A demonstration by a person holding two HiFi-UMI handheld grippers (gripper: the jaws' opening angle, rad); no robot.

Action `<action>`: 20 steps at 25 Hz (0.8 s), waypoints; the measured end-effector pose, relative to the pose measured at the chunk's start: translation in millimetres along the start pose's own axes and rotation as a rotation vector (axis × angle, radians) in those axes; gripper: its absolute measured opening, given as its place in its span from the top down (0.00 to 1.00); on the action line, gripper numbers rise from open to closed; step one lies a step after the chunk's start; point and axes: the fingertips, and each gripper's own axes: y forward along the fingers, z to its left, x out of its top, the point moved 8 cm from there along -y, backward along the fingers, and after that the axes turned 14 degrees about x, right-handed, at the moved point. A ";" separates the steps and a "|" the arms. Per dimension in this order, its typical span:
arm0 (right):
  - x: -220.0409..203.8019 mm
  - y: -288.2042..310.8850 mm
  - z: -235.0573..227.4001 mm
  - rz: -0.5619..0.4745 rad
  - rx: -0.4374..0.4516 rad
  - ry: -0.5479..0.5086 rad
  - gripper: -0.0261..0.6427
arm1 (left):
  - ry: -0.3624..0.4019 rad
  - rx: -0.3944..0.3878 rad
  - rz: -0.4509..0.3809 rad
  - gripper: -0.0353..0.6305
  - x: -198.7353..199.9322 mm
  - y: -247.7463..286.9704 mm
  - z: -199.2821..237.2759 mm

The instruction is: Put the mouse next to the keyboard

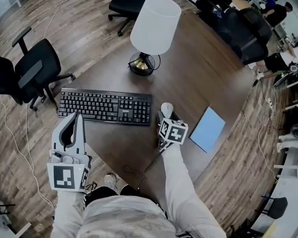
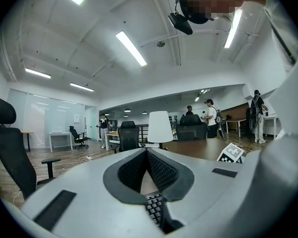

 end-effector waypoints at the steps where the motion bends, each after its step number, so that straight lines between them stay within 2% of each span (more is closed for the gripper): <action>1: -0.7 0.8 -0.5 0.005 -0.003 0.002 0.52 | 0.000 0.001 0.001 0.94 -0.2 -0.5 0.2; 20: -4.9 7.5 -2.0 0.067 -0.046 0.006 0.50 | 0.002 0.017 0.007 0.94 -3.5 -6.5 2.7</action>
